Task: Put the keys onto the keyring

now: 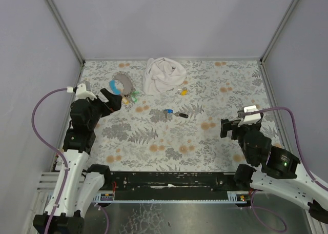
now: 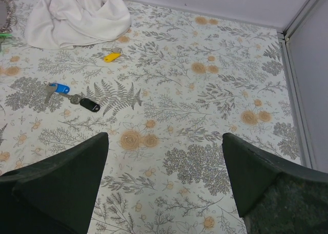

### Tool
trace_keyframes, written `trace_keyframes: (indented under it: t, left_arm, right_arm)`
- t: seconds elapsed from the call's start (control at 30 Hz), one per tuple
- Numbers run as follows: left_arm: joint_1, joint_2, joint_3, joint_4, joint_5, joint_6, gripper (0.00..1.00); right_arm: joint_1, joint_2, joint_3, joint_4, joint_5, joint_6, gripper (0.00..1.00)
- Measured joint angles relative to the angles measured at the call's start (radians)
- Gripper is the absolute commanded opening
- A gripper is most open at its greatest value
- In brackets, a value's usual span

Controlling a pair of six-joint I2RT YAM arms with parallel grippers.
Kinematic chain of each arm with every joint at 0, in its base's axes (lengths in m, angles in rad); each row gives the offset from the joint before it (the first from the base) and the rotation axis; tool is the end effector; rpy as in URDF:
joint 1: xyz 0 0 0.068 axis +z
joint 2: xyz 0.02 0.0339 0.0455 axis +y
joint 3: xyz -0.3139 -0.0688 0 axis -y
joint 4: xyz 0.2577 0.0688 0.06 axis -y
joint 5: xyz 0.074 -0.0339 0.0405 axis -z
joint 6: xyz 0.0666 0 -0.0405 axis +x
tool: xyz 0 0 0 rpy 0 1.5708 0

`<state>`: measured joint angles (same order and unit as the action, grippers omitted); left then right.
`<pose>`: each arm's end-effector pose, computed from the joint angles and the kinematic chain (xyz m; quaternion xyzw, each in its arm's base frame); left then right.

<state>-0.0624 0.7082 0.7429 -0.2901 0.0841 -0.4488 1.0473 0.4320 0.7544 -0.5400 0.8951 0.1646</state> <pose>0.1722 -0.0164 0.3511 -0.1266 0.7809 -0.1866 0.5825 0.0816 0.0375 0.3585 -0.0553 0.7513 0.0441 0.6562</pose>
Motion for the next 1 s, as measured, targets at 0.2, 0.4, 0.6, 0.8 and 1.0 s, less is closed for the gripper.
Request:
trace_keyframes:
  t: [0.2,0.4,0.6,0.8,1.0]
  left_arm:
    - [0.004,0.103,0.024,0.002,0.027,-0.026,1.0]
    - [0.004,0.399,0.108,0.008,0.042,-0.088,1.0]
    - [0.003,0.623,0.128,0.083,0.024,-0.159,1.0]
    - [0.006,0.882,0.251,0.157,-0.032,-0.179,0.98]
    - [0.018,1.124,0.489,0.193,-0.07,-0.174,0.88]
  right_arm:
    - [0.0,-0.018,0.0,0.0,-0.014,0.001,0.99]
    - [0.0,-0.05,0.0,-0.001,-0.03,0.004,0.99]
    - [0.0,-0.076,-0.005,0.0,-0.076,0.005,0.99]
    - [0.0,-0.081,-0.007,0.0,-0.117,0.005,0.99]
    - [0.0,-0.086,-0.008,-0.001,-0.128,0.005,0.99]
